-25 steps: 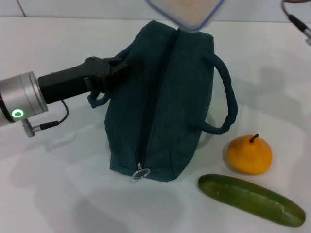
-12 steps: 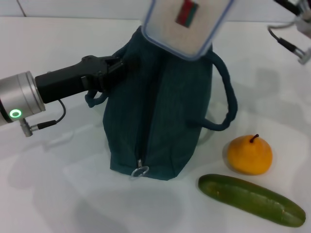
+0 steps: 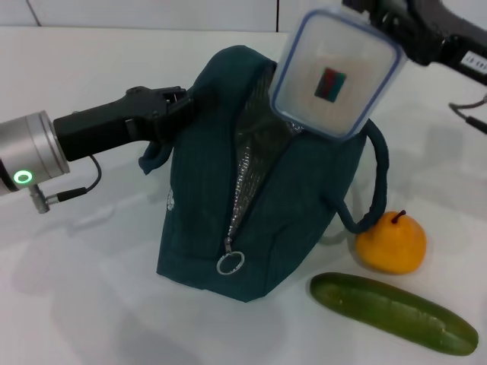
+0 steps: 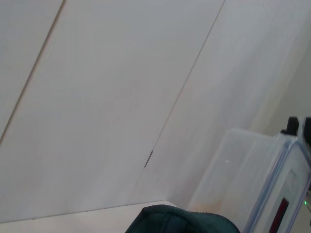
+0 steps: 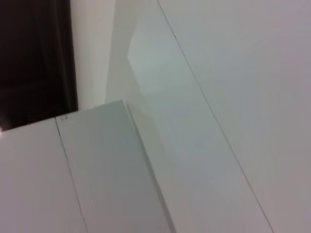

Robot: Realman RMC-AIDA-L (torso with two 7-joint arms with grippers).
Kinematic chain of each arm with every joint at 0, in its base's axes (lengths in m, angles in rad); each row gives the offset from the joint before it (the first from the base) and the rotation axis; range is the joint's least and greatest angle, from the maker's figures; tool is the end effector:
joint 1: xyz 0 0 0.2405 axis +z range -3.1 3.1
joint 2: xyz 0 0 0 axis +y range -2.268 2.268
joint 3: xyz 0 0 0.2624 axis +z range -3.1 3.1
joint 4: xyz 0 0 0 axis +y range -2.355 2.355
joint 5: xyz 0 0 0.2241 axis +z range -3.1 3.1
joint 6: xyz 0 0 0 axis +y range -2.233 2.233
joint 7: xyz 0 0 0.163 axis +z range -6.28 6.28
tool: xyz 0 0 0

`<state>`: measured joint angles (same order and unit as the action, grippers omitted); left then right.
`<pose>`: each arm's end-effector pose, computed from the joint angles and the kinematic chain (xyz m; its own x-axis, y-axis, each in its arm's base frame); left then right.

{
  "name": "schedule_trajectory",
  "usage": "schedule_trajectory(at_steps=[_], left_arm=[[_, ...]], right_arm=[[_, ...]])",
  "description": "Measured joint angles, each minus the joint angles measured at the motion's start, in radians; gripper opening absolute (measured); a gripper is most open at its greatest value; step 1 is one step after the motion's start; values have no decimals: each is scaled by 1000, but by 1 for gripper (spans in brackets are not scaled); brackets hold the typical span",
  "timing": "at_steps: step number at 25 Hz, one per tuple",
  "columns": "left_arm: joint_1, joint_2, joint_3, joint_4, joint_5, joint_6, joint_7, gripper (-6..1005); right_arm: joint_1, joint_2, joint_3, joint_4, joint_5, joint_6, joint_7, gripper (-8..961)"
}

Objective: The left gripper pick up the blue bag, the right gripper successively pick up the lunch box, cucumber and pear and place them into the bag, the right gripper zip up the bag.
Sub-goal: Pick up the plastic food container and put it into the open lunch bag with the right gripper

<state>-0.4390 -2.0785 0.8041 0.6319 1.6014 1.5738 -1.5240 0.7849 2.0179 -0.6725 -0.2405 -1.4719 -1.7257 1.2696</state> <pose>-0.2528 0.3455 -0.0011 0.5156 0.4002 0.7576 0.6125 -0.7904 0.0007 0.1565 0.3888 -0.0006 0.3919 -0.2012 -0.8977 -0.3447 -0.9368 0.0595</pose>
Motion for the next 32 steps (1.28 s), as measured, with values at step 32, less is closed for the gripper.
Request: schedule_trajectory(at_steps=[32], left_arm=[[-17, -3, 0, -2, 5, -12, -1, 43]], right_arm=[[94, 10, -232, 71, 110, 195, -56, 94]])
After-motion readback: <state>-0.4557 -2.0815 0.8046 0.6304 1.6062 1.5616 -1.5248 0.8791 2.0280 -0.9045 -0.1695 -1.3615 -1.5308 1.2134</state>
